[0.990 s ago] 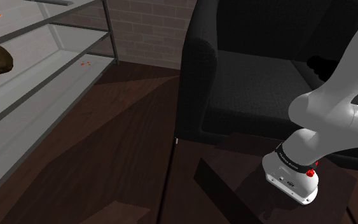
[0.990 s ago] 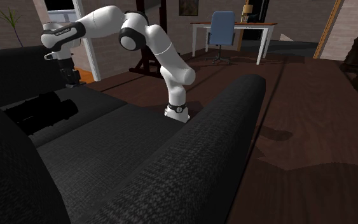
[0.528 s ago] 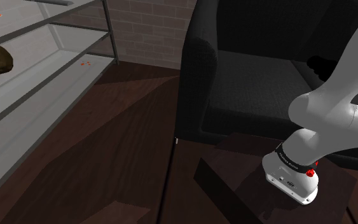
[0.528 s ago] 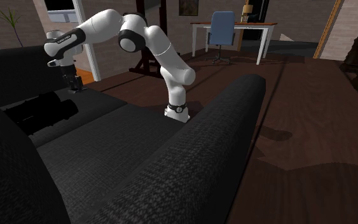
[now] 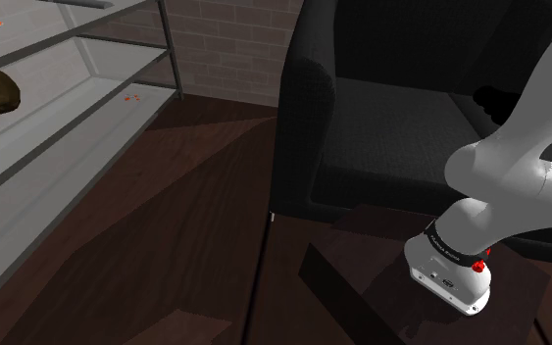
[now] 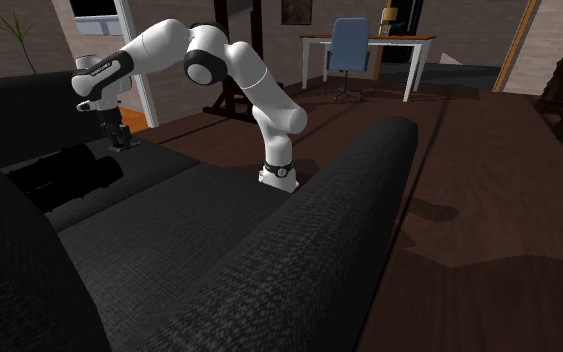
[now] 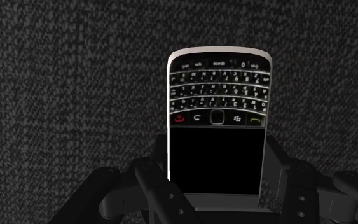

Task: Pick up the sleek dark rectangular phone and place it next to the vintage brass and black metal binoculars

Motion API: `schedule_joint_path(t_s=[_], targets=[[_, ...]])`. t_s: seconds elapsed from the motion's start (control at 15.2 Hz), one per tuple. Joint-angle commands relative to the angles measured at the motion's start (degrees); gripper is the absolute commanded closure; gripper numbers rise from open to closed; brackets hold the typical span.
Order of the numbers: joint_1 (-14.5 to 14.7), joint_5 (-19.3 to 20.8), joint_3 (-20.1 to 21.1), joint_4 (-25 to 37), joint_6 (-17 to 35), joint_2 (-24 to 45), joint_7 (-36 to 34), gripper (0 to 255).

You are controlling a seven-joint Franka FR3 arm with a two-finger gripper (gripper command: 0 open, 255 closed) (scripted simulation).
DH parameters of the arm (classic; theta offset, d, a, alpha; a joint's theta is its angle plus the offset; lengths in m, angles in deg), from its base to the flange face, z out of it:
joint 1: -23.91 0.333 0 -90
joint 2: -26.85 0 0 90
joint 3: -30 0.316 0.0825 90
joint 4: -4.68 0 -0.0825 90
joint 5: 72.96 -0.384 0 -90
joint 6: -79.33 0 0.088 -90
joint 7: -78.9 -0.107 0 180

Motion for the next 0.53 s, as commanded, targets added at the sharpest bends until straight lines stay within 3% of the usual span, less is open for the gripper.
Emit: schedule_joint_path(t_s=[0.0, 0.2, 0.26, 0.46], targets=[[0.0, 0.0, 0.0, 0.0, 0.0, 0.0, 0.0, 255], [0.0, 0.0, 0.0, 0.0, 0.0, 0.0, 0.0, 255], [0.0, 0.0, 0.0, 0.0, 0.0, 0.0, 0.0, 0], [0.0, 0.0, 0.0, 0.0, 0.0, 0.0, 0.0, 0]])
